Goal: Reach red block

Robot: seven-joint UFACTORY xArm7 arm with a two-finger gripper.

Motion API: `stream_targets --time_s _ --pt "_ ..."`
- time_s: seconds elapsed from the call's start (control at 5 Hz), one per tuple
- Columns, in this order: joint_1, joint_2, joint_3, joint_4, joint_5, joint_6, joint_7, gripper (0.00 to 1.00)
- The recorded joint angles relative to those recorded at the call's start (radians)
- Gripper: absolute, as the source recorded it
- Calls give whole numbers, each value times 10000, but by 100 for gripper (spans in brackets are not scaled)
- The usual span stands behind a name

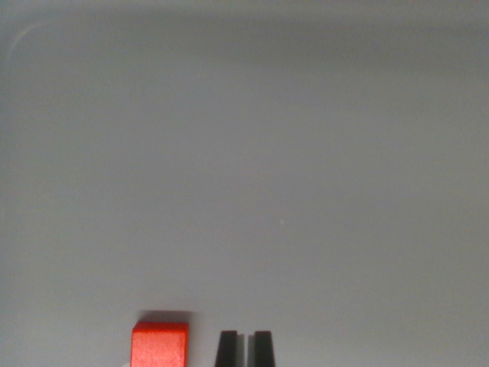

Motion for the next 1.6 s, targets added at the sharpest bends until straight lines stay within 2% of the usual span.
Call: stream_targets --time_s 0.2,0.4,0.6,0.8,1.0,1.2,1.4,1.6 --pt "65 112 56 -413 -4 -442 83 0" --pt "65 112 56 -413 -4 -442 83 0" --pt "132 229 114 -844 -8 -904 170 0" --pt "132 229 114 -844 -8 -904 170 0" --pt "201 348 174 -1283 -13 -1373 258 0" --pt "201 348 174 -1283 -13 -1373 258 0" --pt "270 469 234 -1726 -17 -1847 347 0" --pt "270 469 234 -1726 -17 -1847 347 0"
